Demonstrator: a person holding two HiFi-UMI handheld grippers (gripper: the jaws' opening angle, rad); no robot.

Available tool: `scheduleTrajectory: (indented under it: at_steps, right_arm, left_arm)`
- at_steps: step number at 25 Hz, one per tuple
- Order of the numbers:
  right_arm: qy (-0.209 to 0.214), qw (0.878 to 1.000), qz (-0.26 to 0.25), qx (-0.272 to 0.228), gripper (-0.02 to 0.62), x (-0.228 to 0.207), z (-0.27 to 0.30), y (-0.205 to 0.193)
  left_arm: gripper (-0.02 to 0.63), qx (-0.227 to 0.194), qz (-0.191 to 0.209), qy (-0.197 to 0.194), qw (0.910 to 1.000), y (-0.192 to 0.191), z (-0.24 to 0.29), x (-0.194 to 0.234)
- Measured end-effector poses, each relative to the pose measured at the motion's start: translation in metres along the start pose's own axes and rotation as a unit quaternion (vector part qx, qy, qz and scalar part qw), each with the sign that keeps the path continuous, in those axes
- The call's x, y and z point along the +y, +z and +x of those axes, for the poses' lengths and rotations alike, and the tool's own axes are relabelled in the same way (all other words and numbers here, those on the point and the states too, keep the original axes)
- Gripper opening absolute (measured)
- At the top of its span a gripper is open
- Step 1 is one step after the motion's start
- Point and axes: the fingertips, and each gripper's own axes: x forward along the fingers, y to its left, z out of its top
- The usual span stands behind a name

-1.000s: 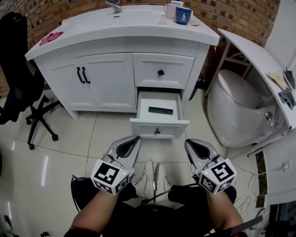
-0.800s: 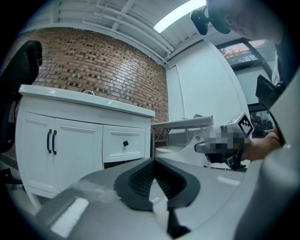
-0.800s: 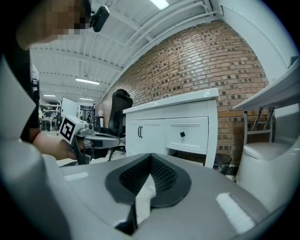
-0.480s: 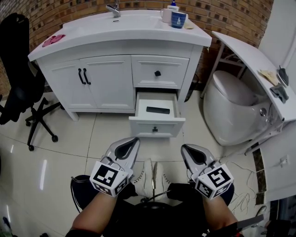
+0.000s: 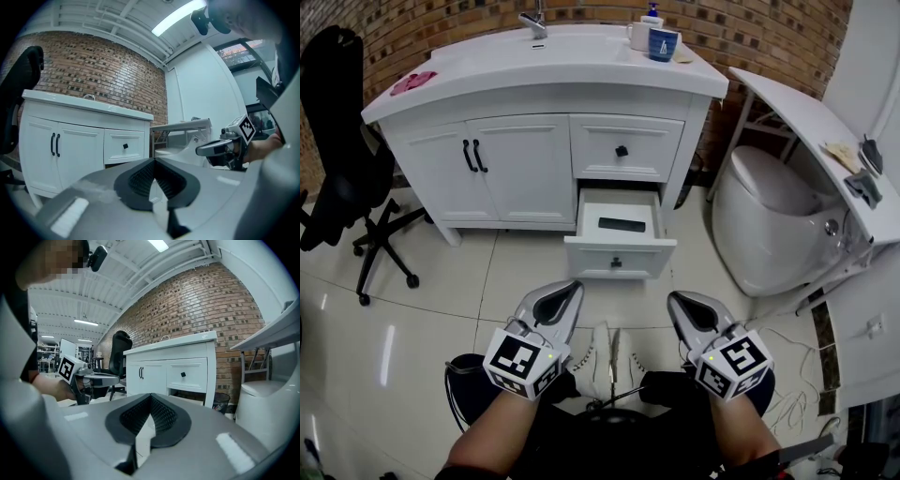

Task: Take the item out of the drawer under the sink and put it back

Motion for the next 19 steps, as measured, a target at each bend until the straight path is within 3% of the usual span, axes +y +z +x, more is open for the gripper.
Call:
scheduleTrajectory:
  at_steps: [19]
  right_arm:
    - [0.003,1.000,0.000,-0.007,0.006,0.0026,0.0001,0.0031]
  left_arm:
    - [0.005,-0.002,0.016,0.003,0.9999,0.0029,-0.0012,-0.0026]
